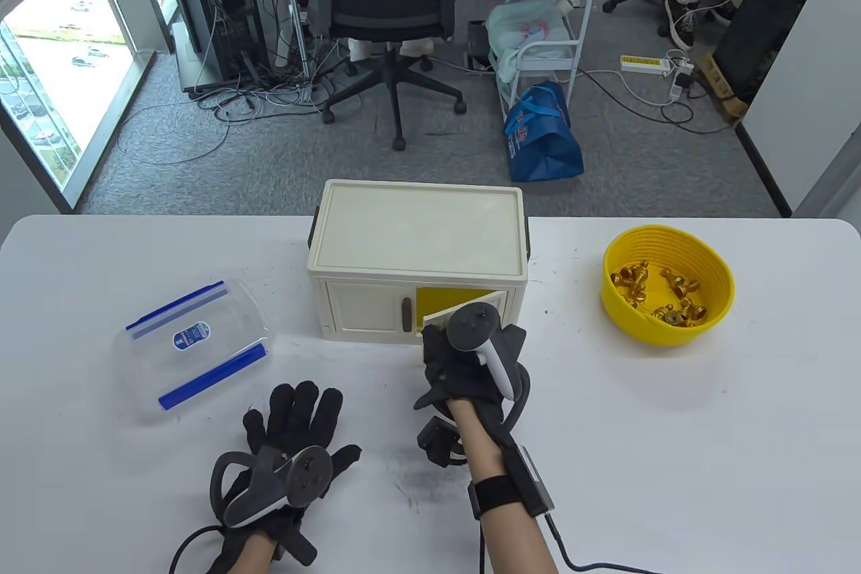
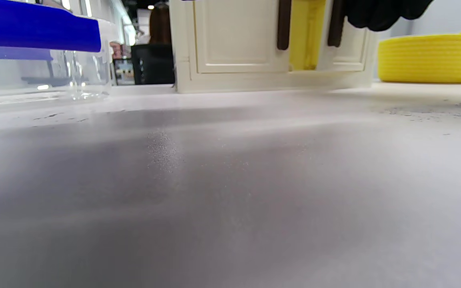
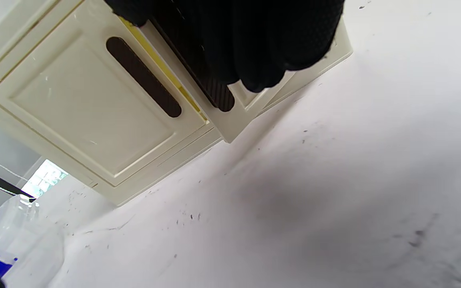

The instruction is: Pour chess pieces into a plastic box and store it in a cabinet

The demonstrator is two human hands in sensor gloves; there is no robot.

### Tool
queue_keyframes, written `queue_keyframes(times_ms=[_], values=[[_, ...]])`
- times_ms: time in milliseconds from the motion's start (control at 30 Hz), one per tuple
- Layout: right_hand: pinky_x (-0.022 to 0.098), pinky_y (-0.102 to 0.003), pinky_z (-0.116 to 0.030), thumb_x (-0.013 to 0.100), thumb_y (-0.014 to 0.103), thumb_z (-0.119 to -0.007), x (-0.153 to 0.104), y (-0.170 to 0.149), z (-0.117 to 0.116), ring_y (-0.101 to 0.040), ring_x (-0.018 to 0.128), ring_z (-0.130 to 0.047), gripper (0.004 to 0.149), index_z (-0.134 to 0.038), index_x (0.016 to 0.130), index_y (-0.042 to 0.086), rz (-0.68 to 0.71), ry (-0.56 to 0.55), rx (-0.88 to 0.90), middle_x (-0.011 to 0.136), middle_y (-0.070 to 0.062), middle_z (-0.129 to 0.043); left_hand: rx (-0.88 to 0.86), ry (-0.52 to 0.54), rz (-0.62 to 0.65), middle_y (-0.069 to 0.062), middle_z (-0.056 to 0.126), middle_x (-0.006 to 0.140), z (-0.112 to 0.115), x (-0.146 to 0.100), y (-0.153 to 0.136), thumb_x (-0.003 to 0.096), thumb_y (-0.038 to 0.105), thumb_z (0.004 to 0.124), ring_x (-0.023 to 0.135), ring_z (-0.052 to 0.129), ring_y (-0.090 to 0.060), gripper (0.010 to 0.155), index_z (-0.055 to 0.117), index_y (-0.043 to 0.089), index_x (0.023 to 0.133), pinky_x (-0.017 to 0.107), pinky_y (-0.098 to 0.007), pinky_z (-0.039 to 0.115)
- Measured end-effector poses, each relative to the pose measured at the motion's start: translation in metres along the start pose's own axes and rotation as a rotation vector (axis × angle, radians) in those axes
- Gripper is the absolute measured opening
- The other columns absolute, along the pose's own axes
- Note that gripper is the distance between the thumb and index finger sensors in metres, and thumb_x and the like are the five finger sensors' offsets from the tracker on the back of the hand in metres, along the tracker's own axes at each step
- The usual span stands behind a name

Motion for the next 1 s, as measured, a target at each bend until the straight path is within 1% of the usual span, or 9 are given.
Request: queue_keyframes(times_ms=[100, 233, 367, 467, 633, 800, 1000], values=[[0.049, -0.046, -0.078, 0.062, 0.04, -0.069, -0.012, -0.007, 0.005, -0.039, 0.069, -0.092, 0.058, -0.065, 0.1, -0.003, 0.033, -0.031, -0.048, 0.088, -0.019, -0.087, -0.008, 0.002, -0.001, -0.027, 0.031, 0.131, 0.0, 0.0, -0.001, 0.0639, 0.066, 0.042, 0.115, 0.031, -0.06, 0.081, 0.026, 0.02, 0.128, 0.068, -0.083, 0.041], [0.052, -0.048, -0.076, 0.061, 0.036, -0.071, -0.03, -0.016, 0.012, -0.038, 0.074, -0.09, 0.056, -0.058, 0.104, 0.003, 0.069, -0.111, -0.125, 0.093, -0.017, -0.083, -0.013, 0.0, -0.003, -0.027, 0.031, 0.131, 0.0, 0.0, -0.002, 0.064, 0.066, 0.042, 0.115, 0.031, -0.06, 0.081, 0.026, 0.02, 0.128, 0.068, -0.083, 0.041], [0.053, -0.048, -0.076, 0.061, 0.032, -0.072, -0.041, -0.028, 0.018, -0.036, 0.073, -0.091, 0.048, -0.064, 0.102, 0.009, 0.094, -0.155, -0.163, 0.092, -0.014, -0.085, -0.019, -0.004, -0.007, -0.027, 0.031, 0.131, 0.001, 0.0, -0.003, 0.0641, 0.066, 0.042, 0.115, 0.031, -0.06, 0.081, 0.026, 0.02, 0.128, 0.068, -0.083, 0.041], [0.053, -0.049, -0.076, 0.061, 0.031, -0.071, -0.046, -0.042, 0.023, -0.036, 0.074, -0.091, 0.046, -0.065, 0.102, 0.012, 0.102, -0.156, -0.16, 0.092, -0.014, -0.085, -0.02, -0.012, -0.008, -0.027, 0.031, 0.131, 0.002, 0.0, -0.003, 0.0641, 0.066, 0.042, 0.115, 0.031, -0.06, 0.081, 0.026, 0.02, 0.128, 0.068, -0.083, 0.041], [0.055, -0.051, -0.074, 0.062, 0.029, -0.068, -0.047, -0.067, 0.034, -0.038, 0.077, -0.089, 0.043, -0.066, 0.102, 0.014, 0.103, -0.133, -0.05, 0.095, -0.015, -0.083, -0.019, -0.023, -0.011, -0.027, 0.031, 0.131, 0.002, 0.0, -0.004, 0.0643, 0.066, 0.042, 0.115, 0.031, -0.059, 0.08, 0.026, 0.02, 0.128, 0.069, -0.083, 0.041], [0.055, -0.052, -0.073, 0.062, 0.03, -0.067, -0.044, -0.092, 0.046, -0.04, 0.078, -0.088, 0.043, -0.067, 0.101, 0.013, 0.071, -0.109, 0.102, 0.096, -0.016, -0.082, -0.021, -0.029, -0.016, -0.027, 0.031, 0.131, 0.002, 0.001, -0.004, 0.0643, 0.066, 0.043, 0.115, 0.031, -0.059, 0.08, 0.027, 0.02, 0.128, 0.069, -0.083, 0.041], [0.055, -0.052, -0.073, 0.062, 0.03, -0.068, -0.04, -0.109, 0.053, -0.04, 0.077, -0.088, 0.042, -0.068, 0.101, 0.012, 0.037, -0.095, 0.208, 0.095, -0.017, -0.083, -0.022, -0.038, -0.021, -0.027, 0.032, 0.131, 0.003, 0.001, -0.005, 0.0645, 0.065, 0.043, 0.115, 0.031, -0.059, 0.08, 0.027, 0.02, 0.128, 0.069, -0.083, 0.041]])
Point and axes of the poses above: the tracker on the back of each hand, its own y axis roughly to the thumb side, its own x axis roughly from the wrist to the fingertips, z = x × y, the point moved 2 cm from there along x, roughly from the wrist to the fingertips
